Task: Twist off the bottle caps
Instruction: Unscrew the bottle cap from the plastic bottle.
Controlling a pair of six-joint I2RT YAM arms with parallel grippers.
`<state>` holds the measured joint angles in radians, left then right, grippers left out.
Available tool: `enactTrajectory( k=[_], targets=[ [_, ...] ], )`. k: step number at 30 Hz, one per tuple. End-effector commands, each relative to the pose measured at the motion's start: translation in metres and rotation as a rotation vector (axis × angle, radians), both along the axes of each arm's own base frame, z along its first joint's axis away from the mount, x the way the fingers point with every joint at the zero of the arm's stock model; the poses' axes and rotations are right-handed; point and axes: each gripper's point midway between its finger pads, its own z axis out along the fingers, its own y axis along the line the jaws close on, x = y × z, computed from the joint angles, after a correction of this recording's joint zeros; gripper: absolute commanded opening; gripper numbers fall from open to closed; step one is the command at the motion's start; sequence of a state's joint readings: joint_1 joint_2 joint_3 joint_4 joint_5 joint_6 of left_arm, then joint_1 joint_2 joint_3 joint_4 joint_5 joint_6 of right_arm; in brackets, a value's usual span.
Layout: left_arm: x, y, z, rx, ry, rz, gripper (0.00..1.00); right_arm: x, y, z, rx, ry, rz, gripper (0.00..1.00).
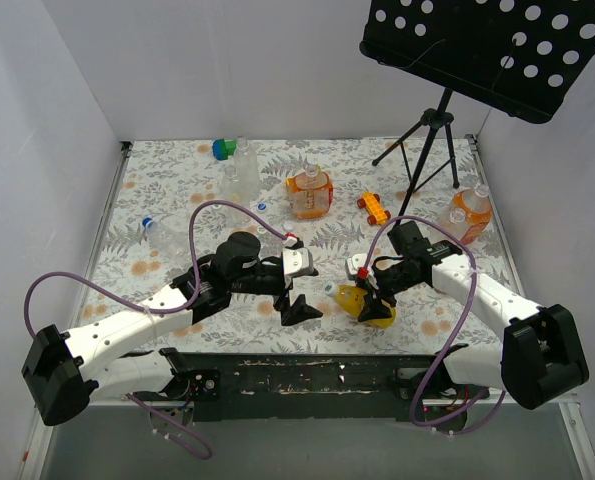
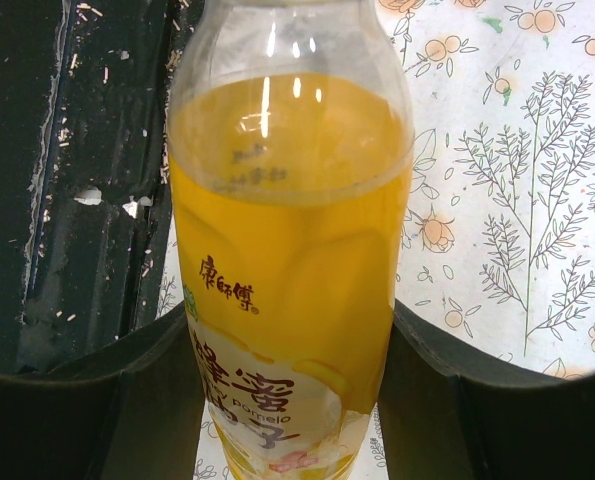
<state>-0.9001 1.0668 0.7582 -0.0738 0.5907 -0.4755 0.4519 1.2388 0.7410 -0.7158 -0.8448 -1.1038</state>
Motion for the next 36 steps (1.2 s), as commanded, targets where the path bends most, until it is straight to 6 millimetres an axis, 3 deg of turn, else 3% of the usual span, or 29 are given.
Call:
enactTrajectory(
  k=[1, 36],
  targets=[
    [0.0028, 0.0001, 0.0147, -0.039, -0.046, 0.006, 0.98, -0.0004, -0.0019, -0.0033, -0.016, 0.006, 0.013, 0.1],
    [-0.0032, 0.0029, 0.0168, -0.042, -0.056, -0.019, 0.98, -0.0011, -0.002, -0.0042, -0.019, 0.009, 0.013, 0.1]
  ],
)
